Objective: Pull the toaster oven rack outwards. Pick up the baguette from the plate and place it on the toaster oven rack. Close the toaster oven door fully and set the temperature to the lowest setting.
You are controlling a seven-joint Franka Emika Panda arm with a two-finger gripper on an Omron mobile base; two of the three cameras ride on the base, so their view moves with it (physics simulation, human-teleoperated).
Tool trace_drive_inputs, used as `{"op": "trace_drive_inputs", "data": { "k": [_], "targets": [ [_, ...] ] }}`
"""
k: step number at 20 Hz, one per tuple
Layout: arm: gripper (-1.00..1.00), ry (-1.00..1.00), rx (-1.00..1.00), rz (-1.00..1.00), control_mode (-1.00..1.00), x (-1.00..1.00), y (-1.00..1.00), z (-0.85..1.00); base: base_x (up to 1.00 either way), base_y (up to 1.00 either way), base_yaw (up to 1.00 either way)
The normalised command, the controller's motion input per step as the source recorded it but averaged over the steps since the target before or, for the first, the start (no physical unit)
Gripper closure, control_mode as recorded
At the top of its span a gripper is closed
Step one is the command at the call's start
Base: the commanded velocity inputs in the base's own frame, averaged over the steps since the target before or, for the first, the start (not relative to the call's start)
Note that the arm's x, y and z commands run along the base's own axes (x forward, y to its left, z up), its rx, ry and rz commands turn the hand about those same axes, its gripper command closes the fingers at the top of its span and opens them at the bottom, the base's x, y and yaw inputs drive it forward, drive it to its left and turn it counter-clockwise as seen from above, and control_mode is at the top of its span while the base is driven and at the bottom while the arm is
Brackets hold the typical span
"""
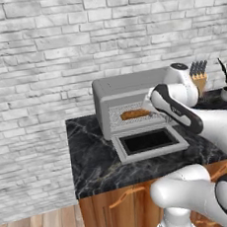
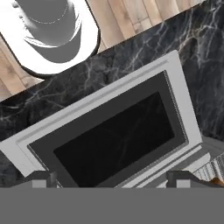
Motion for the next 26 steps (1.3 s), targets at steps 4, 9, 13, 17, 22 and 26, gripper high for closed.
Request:
{"op": "trace_drive_inputs", "data": {
  "k": [4, 9, 13, 17, 22, 26],
  "targets": [
    [-1.0, 0.0, -0.2, 0.2, -1.0, 0.06, 0.12, -0.32, 0.0, 0.0, 0.0],
    [-1.0, -0.02, -0.05, 0.04, -1.0, 0.0, 0.13, -0.25, 0.0, 0.0, 0.0],
    [-1.0, -0.09, -0.02, 0.0, -1.0, 0.0, 0.05, -0.17, 0.0, 0.0, 0.0],
    [-1.0, -0.16, -0.09, 0.01, -1.0, 0.0, 0.07, -0.41, 0.0, 0.0, 0.0],
    [-1.0, -0.05, -0.08, 0.07, -1.0, 0.02, 0.05, -0.34, 0.0, 0.0, 0.0],
    [-1.0, 0.0, -0.05, 0.16, -1.0, 0.15, 0.0, -0.29, 0.0, 0.0, 0.0]
  ]
}}
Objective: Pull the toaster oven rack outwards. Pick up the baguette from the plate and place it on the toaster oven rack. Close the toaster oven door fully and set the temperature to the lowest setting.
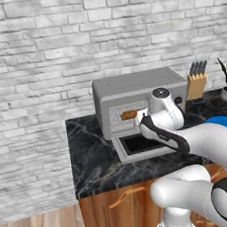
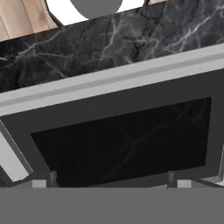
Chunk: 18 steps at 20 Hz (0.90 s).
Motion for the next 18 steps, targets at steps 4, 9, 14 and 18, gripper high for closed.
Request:
{"op": "trace_drive_inputs", "data": {
  "k": [4, 9, 14, 18],
  "targets": [
    [-1.0, 0.0, -0.06, 0.11, -1.0, 0.32, 0.05, -0.28, 0.0, 0.0, 0.0],
    [-1.0, -0.02, -0.09, 0.05, -1.0, 0.36, 0.08, -0.32, 0.0, 0.0, 0.0],
    [-1.0, -0.02, -0.06, 0.0, -1.0, 0.43, 0.03, -0.2, 0.0, 0.0, 0.0],
    [-1.0, 0.0, -0.04, 0.0, -1.0, 0.44, 0.0, -0.14, 0.0, 0.0, 0.0]
  ]
}}
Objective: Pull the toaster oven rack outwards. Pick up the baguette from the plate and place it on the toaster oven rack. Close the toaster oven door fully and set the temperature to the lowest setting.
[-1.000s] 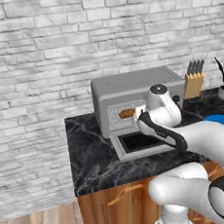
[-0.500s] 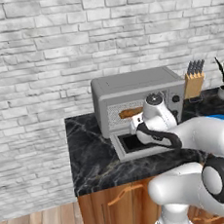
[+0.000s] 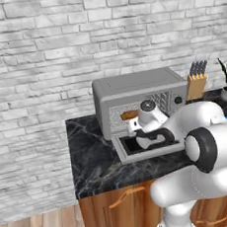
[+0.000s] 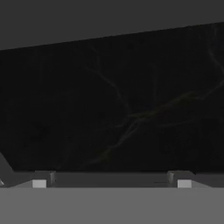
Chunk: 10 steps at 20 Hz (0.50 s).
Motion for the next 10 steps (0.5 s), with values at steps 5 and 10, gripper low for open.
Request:
{"op": "trace_drive_inputs", "data": {
  "k": [5, 10],
  "targets": [
    [-1.0, 0.0, 0.0, 0.0, -1.0, 0.47, 0.0, -0.1, 0.0, 0.0, 0.0],
    [-1.0, 0.0, 0.0, 0.0, -1.0, 0.46, 0.0, -0.04, 0.0, 0.0, 0.0]
  ]
}}
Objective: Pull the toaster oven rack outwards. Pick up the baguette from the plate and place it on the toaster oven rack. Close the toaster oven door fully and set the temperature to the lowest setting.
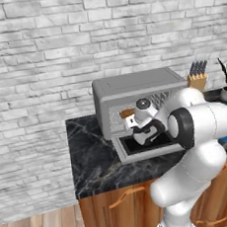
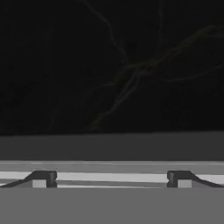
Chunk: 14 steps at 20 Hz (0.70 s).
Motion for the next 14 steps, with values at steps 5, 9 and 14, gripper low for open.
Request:
{"op": "trace_drive_inputs", "data": {
  "k": [5, 9, 14],
  "targets": [
    [-1.0, 0.0, 0.0, 0.0, -1.0, 0.41, 0.0, -0.05, 0.0, 0.0, 0.0],
    [-1.0, -0.04, 0.0, 0.0, -1.0, 0.28, 0.0, 0.0, 0.0, 0.0, 0.0],
    [-1.0, -0.09, 0.0, 0.05, -1.0, -0.02, -0.13, 0.41, 0.0, 0.0, 0.0]
  ]
}}
